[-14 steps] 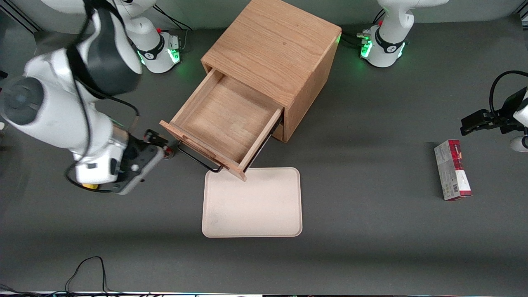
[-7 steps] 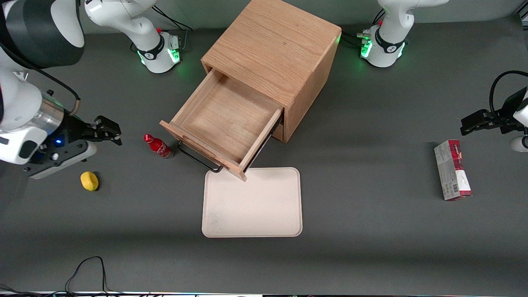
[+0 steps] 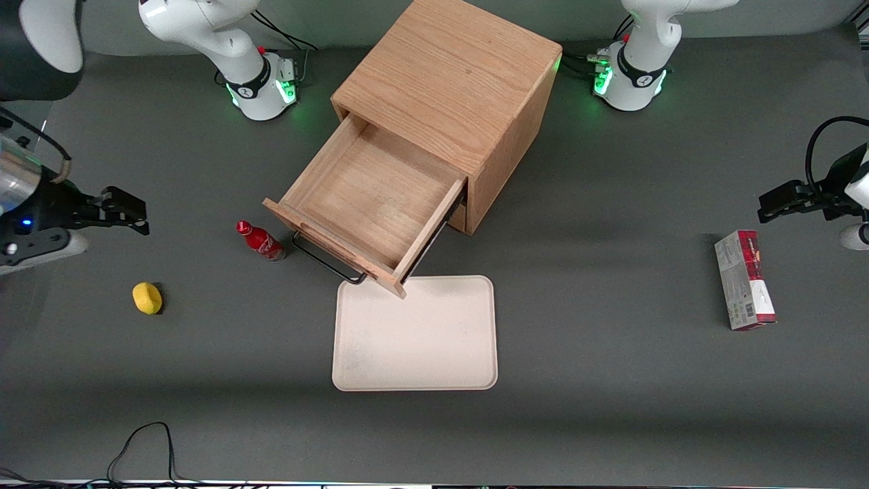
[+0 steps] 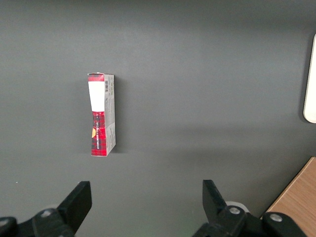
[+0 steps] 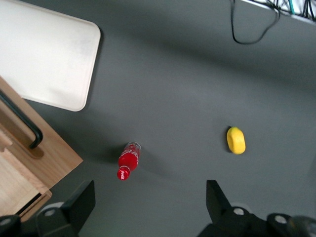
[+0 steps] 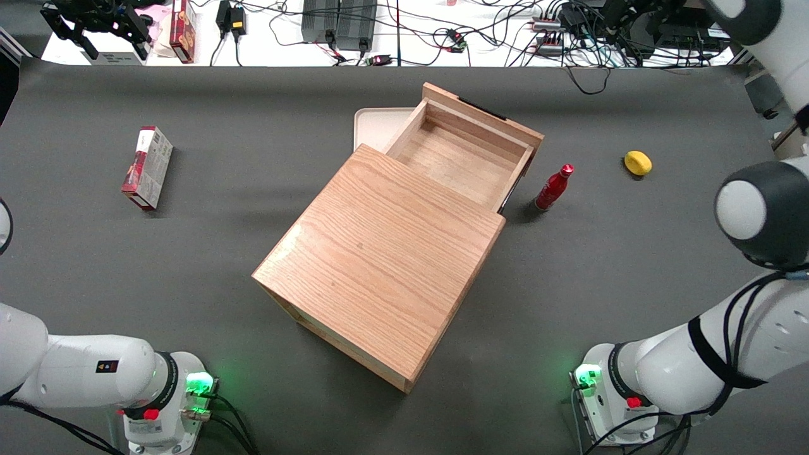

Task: Open upper drawer

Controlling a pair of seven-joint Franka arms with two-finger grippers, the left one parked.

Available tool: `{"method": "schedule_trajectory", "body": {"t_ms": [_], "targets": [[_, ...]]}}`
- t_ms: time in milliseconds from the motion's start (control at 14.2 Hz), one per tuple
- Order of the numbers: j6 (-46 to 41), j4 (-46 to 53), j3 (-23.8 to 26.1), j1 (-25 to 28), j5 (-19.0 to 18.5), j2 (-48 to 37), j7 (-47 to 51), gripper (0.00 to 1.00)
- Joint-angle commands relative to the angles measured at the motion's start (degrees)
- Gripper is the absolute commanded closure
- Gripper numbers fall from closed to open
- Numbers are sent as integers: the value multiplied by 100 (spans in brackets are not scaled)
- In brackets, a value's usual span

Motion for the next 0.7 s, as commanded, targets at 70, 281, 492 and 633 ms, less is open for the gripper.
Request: {"method": "schedule_trajectory", "body": {"t_ms": [70, 281, 492, 633], "targets": [[291, -668, 1064, -1127, -70, -594, 450, 0], [291, -668, 1547, -1707, -79, -586, 563, 0], [265, -642, 1584, -1709, -79, -533, 810, 0], [265, -651, 1558, -1709, -88, -533, 810, 0]]}}
